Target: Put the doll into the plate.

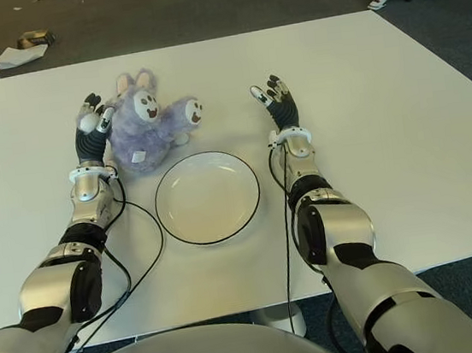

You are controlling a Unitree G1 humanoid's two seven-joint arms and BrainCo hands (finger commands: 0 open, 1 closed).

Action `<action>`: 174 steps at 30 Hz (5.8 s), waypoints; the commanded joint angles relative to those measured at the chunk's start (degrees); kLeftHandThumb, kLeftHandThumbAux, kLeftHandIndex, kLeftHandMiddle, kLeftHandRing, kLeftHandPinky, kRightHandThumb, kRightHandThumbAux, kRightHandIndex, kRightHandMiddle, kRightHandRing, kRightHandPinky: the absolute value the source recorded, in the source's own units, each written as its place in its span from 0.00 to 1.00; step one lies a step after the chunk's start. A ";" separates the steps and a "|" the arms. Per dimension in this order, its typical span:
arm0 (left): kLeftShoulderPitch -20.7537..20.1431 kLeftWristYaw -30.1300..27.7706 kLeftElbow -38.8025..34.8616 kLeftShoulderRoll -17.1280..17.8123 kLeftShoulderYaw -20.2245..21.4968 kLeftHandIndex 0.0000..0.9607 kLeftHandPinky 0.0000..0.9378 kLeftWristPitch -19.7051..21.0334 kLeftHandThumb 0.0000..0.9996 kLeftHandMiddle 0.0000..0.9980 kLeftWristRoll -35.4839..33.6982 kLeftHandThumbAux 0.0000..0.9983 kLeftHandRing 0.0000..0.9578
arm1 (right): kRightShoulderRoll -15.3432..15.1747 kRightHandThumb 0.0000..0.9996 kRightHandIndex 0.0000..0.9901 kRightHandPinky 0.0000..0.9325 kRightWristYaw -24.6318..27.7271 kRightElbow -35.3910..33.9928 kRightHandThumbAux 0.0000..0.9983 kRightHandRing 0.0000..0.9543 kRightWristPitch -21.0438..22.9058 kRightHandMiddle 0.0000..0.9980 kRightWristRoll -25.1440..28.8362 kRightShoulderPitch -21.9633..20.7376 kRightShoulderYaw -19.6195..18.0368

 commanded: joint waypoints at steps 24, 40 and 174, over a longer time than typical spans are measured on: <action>5.57 0.35 2.40 -0.88 0.25 0.00 0.07 0.24 0.00 0.08 0.17 0.48 0.08 | 2.11 0.10 0.02 0.06 0.13 2.56 0.58 0.05 3.24 0.05 0.72 4.15 -0.18; 5.72 0.14 1.66 -1.38 0.83 0.00 0.13 0.11 0.00 0.11 -0.50 0.49 0.11 | 2.32 0.11 0.02 0.08 0.26 2.42 0.57 0.06 3.06 0.06 1.06 4.22 -0.55; 4.97 1.15 2.38 -2.58 1.03 0.00 0.14 0.29 0.00 0.12 0.19 0.50 0.13 | 1.01 0.09 0.03 0.10 0.47 2.45 0.57 0.08 2.32 0.07 1.49 4.43 0.36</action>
